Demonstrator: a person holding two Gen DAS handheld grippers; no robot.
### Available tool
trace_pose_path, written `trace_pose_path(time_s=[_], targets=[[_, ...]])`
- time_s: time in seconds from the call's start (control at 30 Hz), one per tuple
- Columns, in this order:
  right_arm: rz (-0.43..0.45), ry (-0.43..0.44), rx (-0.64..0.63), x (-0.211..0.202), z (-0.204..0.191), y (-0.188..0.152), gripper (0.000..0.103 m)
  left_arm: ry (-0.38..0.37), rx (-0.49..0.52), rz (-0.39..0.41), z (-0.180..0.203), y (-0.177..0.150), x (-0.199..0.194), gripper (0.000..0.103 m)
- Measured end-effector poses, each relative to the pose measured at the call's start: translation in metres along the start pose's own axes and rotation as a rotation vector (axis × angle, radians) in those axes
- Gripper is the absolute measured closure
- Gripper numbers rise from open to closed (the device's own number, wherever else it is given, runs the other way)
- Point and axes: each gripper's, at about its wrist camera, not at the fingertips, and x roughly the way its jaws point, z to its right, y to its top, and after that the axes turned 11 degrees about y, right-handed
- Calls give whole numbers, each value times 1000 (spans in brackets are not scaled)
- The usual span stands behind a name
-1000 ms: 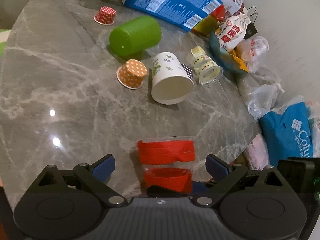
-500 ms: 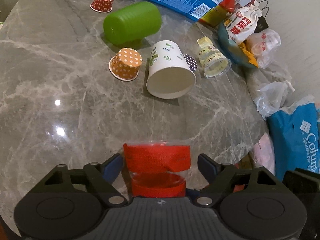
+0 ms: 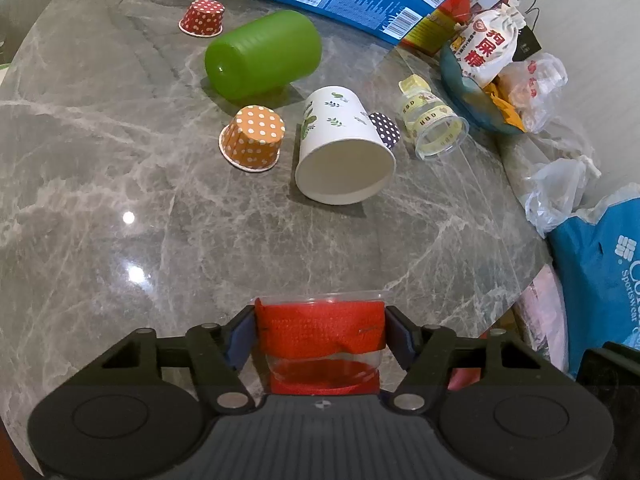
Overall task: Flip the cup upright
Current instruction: 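Close the left gripper on the red-banded cup while the right gripper releases it, then rotate the held cup upright with the left gripper and lower it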
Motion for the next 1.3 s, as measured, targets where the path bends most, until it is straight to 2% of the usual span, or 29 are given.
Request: trace_pose_path(time_s=[0.13, 0.2, 0.23, 0.27, 0.37, 0.47, 0.57, 0.73, 0.83, 1.03, 1.13, 1.3], targets=[[1, -3, -13, 1, -5, -1, 33, -2, 11, 17, 1, 0, -3, 35], [10, -15, -17, -3, -3, -3, 23, 3, 14, 24, 1, 0, -4, 35], [13, -17, -20, -5, -2, -3, 12, 6, 19, 23, 1, 0, -4, 35], [12, -21, -26, -8, -1, -6, 8, 5, 19, 20, 1, 0, -4, 35], [8, -47, -46, -16, 0, -13, 8, 5, 27, 21, 2, 0, -4, 35], [56, -39, -27, -34, 8, -19, 7, -3, 40, 37, 3, -2, -6, 35], [119, -36, -5, -52, 16, -22, 7, -15, 54, 88, 3, -6, -11, 35], [207, -40, 39, -70, 32, -28, 7, -42, 82, 190, 3, -14, -23, 35], [266, -81, 34, -80, 38, -33, 7, -35, 106, 261, 3, -18, -32, 35], [449, -159, -94, -84, 31, -43, 7, -24, 150, 398, 2, -27, -46, 35], [517, -176, -117, -85, 29, -44, 7, -19, 185, 509, -1, -35, -56, 34], [602, -168, -118, -86, 31, -40, 7, -6, 226, 631, -1, -43, -68, 34]])
